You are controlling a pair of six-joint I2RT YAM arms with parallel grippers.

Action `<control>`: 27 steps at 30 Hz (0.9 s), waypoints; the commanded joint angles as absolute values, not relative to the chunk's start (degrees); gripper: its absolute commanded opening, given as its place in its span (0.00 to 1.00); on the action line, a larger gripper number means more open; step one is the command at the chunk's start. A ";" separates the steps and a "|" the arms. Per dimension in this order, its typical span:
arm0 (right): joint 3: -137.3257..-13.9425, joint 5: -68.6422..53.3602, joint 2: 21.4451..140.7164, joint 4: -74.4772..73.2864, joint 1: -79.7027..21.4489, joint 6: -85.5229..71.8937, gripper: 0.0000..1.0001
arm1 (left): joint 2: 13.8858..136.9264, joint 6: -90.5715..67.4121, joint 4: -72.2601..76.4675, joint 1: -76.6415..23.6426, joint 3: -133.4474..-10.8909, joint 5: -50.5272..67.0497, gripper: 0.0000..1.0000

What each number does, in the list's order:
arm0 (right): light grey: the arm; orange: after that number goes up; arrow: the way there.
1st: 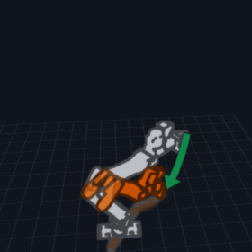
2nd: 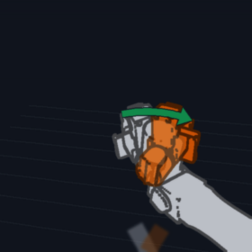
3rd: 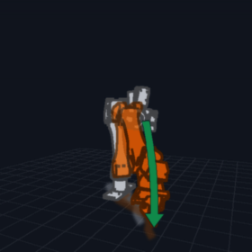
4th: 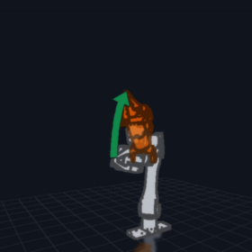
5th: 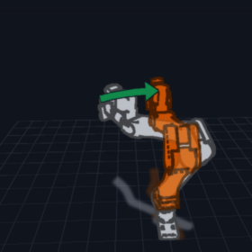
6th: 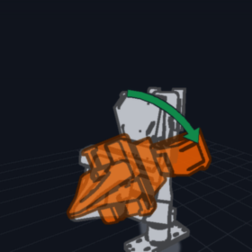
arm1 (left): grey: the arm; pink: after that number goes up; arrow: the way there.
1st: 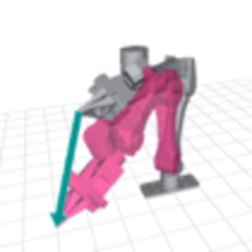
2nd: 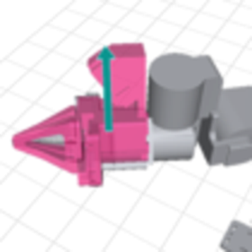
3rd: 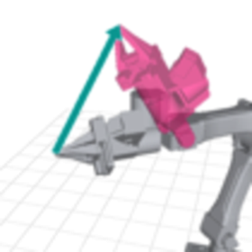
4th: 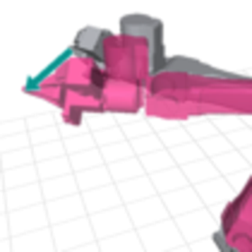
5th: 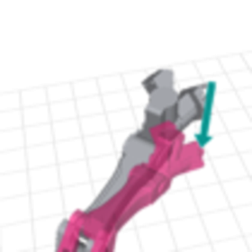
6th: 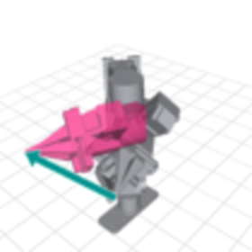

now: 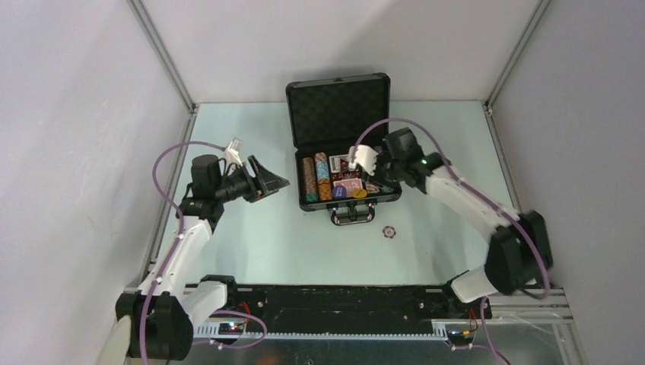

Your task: Pack up texas hold em set

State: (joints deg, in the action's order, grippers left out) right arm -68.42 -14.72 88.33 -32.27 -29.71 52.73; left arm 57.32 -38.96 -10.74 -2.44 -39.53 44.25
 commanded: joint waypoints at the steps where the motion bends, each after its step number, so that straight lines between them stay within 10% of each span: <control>1: -59.77 -21.21 75.30 -20.74 -28.97 35.71 0.41 | 57.04 -37.97 -10.07 -1.75 -39.63 45.69 0.71; 7: -48.98 -15.87 61.50 -7.14 -30.43 6.17 0.49 | 56.77 -37.90 -10.03 -1.76 -39.57 45.60 0.71; 18: -43.13 -6.03 58.43 -22.09 -24.16 -27.84 0.98 | 56.91 -37.92 -10.08 -1.75 -39.54 45.48 0.71; 27: -42.71 11.31 61.60 -29.49 -28.80 -35.59 0.97 | 56.71 -37.79 -10.07 -1.76 -39.32 45.14 0.71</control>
